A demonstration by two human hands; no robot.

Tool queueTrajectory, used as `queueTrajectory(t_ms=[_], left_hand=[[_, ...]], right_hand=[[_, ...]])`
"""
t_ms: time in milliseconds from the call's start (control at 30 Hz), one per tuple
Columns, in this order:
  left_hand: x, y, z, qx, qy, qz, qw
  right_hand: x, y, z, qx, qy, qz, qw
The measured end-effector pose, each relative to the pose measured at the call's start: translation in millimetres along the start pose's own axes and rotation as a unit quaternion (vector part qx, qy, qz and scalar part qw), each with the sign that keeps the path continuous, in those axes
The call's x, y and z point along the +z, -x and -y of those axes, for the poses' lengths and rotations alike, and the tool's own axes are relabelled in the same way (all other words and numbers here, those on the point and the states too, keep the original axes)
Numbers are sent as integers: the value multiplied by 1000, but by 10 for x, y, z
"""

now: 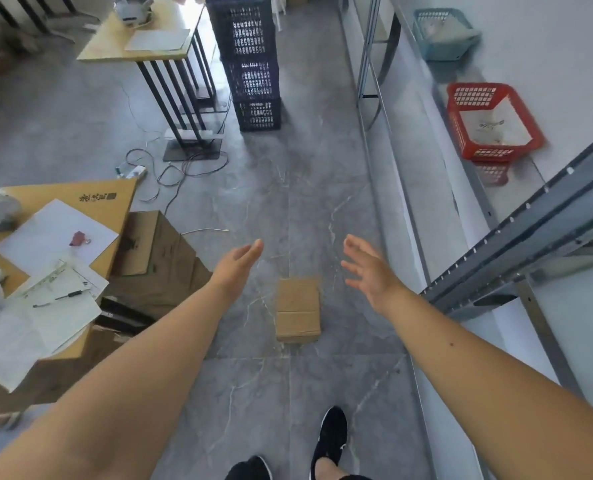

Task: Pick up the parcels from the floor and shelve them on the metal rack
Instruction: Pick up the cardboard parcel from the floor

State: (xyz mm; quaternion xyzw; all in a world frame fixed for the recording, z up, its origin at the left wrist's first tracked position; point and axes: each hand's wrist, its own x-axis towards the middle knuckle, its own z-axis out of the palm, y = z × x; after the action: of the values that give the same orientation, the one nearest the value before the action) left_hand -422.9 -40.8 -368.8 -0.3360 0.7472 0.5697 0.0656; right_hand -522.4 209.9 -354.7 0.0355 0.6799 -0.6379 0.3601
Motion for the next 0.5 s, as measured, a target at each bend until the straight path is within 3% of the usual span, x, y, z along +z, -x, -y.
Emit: queueTrajectory(t_ms=[267, 500], left_hand=[[327, -404, 530, -95, 73, 23, 993], [511, -879, 1143, -168, 53, 52, 983]], right_hand=[[-117, -402, -425, 75, 7, -22, 997], [68, -830, -941, 121, 7, -25, 992]])
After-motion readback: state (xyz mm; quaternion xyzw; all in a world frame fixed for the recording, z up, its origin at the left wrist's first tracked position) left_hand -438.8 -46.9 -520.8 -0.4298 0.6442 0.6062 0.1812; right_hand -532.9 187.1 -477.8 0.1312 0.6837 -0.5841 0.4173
